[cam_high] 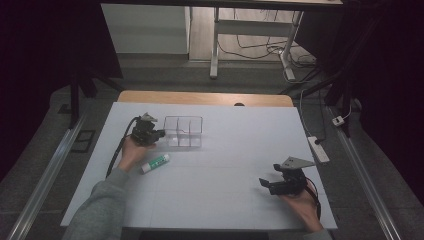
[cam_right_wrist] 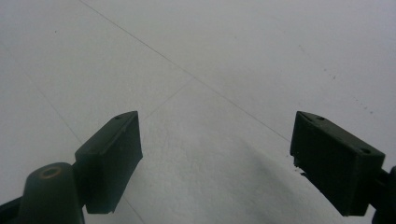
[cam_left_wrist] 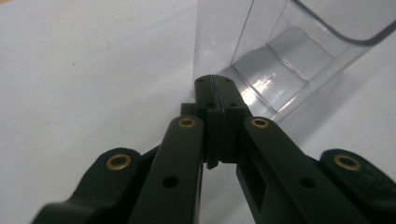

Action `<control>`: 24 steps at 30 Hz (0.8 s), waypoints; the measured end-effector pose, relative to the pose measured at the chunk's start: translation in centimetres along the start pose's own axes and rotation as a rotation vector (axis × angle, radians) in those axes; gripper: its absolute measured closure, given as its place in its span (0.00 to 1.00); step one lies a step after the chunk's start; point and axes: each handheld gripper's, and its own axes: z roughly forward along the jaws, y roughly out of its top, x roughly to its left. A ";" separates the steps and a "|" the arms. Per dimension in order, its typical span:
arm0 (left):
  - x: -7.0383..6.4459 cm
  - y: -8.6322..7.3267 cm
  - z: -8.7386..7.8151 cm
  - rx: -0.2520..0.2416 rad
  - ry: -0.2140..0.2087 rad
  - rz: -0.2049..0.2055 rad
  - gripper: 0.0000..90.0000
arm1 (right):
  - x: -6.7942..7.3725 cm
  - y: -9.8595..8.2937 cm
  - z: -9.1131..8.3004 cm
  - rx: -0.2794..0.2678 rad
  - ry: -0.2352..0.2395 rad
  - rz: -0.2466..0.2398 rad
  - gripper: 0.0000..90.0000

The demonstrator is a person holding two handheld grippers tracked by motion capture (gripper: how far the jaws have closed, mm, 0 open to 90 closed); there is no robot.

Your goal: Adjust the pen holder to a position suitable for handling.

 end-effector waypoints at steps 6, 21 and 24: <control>-0.7 0.4 0.3 0.008 -0.015 0.017 0.98 | 0.0 0.0 0.0 -0.001 0.000 0.001 0.17; -2.8 1.9 1.7 0.011 -0.044 0.067 0.98 | 0.0 0.0 0.0 0.000 0.003 0.001 0.17; -3.1 2.2 2.0 0.013 -0.052 0.073 0.98 | 0.0 0.0 0.0 0.000 0.001 0.000 0.17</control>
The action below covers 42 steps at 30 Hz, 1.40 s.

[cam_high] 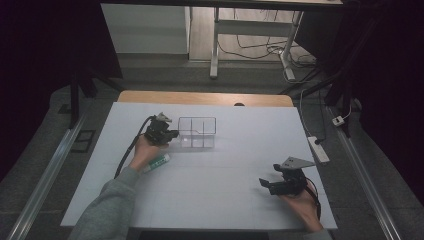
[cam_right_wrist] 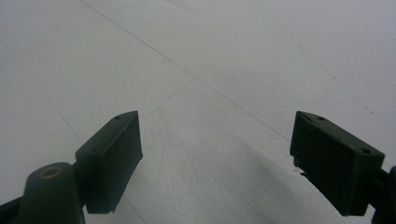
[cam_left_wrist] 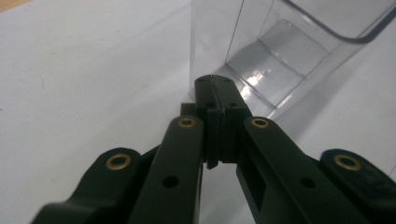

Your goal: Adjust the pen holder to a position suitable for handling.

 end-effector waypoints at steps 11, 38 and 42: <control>-1.0 0.9 1.0 0.005 -0.015 0.029 0.98 | 0.0 0.0 0.1 0.001 0.003 0.002 0.17; -1.0 0.0 -6.2 -0.045 -0.086 0.114 0.51 | 0.0 0.0 -0.3 -0.027 0.006 0.001 0.17; -1.3 -0.3 -7.7 -0.037 -0.084 0.125 0.47 | 0.1 0.1 -0.3 -0.025 0.015 -0.003 0.17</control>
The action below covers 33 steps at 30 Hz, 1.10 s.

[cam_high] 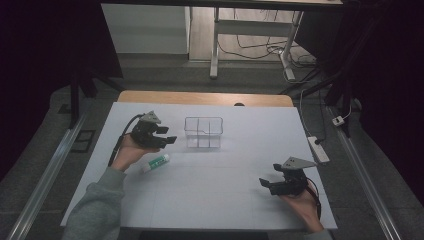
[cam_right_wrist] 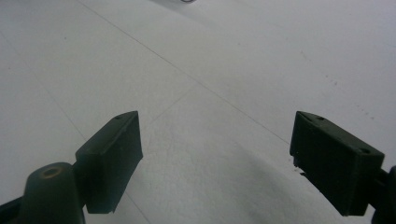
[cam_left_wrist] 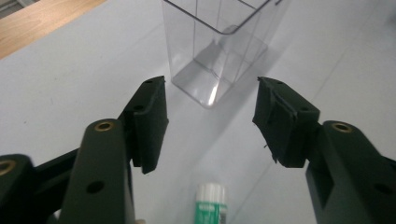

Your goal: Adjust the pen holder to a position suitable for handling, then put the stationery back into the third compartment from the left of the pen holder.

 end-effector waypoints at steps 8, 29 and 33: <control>-1.4 -1.0 -2.3 0.040 -0.004 0.034 0.43 | 0.2 0.3 0.2 -0.005 0.012 -0.010 0.17; -2.1 -1.9 -2.2 0.259 -0.010 0.033 0.29 | 0.4 0.3 0.1 0.004 0.006 -0.023 0.17; -2.2 -2.4 -1.9 0.287 -0.018 0.039 0.28 | 0.3 0.3 0.1 0.003 0.007 -0.020 0.17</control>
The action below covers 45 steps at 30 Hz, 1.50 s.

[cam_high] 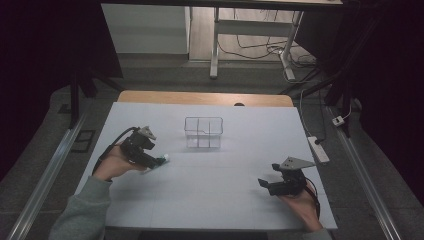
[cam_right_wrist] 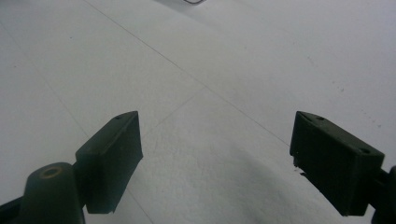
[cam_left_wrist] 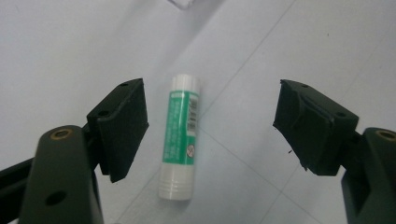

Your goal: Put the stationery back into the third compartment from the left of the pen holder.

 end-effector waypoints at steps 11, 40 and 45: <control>0.1 -0.6 1.5 0.099 0.029 -0.011 0.24 | 0.0 0.0 0.0 -0.003 0.010 0.012 0.17; 2.1 -2.2 4.5 0.276 0.037 0.005 0.45 | 0.3 -0.1 -0.2 0.005 -0.001 -0.001 0.17; 2.2 -2.3 4.6 0.289 0.015 0.027 0.57 | 0.3 -0.1 -0.1 0.009 -0.003 -0.003 0.18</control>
